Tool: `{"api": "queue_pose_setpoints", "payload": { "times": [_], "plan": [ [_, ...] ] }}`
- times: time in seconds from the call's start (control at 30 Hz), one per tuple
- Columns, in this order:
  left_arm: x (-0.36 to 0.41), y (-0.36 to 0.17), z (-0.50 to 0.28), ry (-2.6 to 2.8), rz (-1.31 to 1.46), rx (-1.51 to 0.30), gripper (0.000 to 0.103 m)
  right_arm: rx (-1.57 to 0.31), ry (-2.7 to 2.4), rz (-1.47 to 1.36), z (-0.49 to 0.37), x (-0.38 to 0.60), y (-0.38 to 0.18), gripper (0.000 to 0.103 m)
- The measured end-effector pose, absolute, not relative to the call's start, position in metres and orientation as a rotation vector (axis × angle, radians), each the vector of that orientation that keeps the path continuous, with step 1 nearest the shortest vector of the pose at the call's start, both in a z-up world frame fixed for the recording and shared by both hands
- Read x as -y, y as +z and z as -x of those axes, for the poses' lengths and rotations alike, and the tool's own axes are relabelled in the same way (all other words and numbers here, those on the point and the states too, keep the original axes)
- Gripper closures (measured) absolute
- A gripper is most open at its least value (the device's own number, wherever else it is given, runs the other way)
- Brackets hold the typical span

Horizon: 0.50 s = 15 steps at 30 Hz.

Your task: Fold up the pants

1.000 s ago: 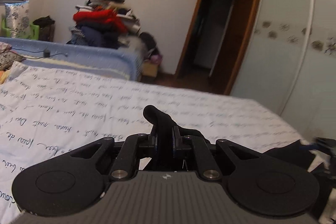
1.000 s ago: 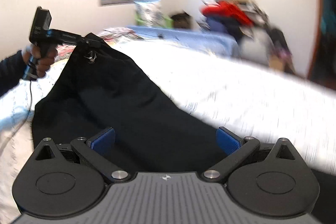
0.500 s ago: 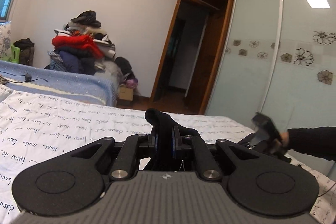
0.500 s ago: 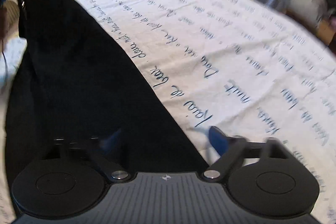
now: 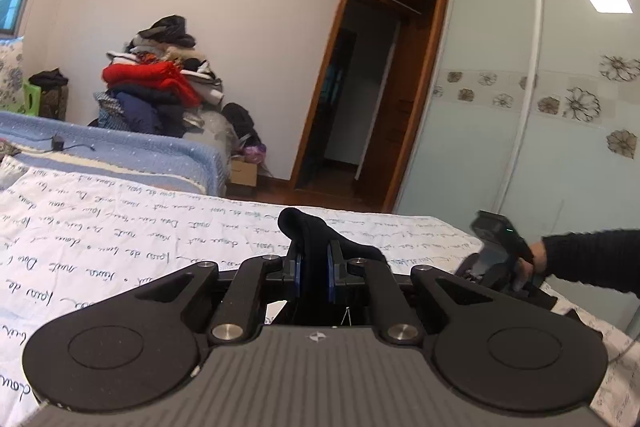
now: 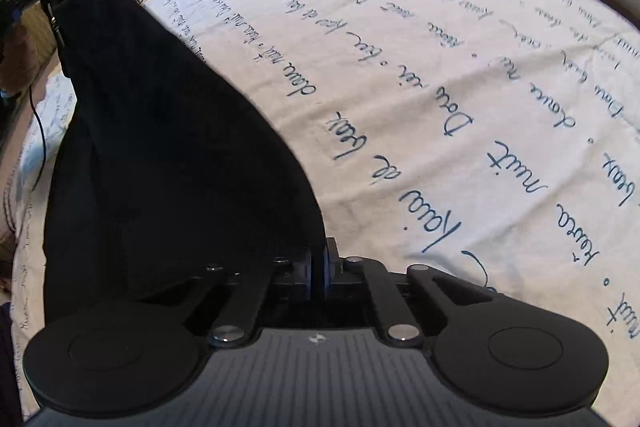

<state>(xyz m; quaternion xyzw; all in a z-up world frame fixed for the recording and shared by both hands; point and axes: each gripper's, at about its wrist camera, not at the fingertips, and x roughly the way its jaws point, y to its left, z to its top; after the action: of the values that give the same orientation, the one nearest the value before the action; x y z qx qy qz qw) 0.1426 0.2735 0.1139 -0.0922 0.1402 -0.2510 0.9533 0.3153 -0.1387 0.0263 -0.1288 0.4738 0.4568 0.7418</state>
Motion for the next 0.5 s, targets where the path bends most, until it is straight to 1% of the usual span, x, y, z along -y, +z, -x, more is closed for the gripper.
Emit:
{"api": "queue_pose_setpoints", "payload": {
  "times": [0.17,0.3,0.33,0.4,0.5],
  "plan": [
    [-0.278,0.125,-0.124,-0.497,0.223,-0.266,0.090,-0.927,1.008,0.305,-0.271,0.138,0.065,0.098],
    [-0.290,0.124,-0.079,-0.493,0.268,-0.246,0.088,-0.823,1.060,0.320,-0.192,0.140,0.110,0.098],
    [-0.296,0.115,-0.071,-0.468,0.302,-0.268,0.087,-0.805,1.067,0.324,-0.168,0.140,0.115,0.098],
    [-0.311,0.083,-0.065,-0.409,0.417,-0.382,0.086,-0.788,1.062,0.363,-0.117,0.137,0.112,0.098],
    [-0.333,0.023,-0.061,-0.348,0.611,-0.567,0.082,-0.835,1.026,0.395,-0.070,0.127,0.073,0.099]
  ]
}}
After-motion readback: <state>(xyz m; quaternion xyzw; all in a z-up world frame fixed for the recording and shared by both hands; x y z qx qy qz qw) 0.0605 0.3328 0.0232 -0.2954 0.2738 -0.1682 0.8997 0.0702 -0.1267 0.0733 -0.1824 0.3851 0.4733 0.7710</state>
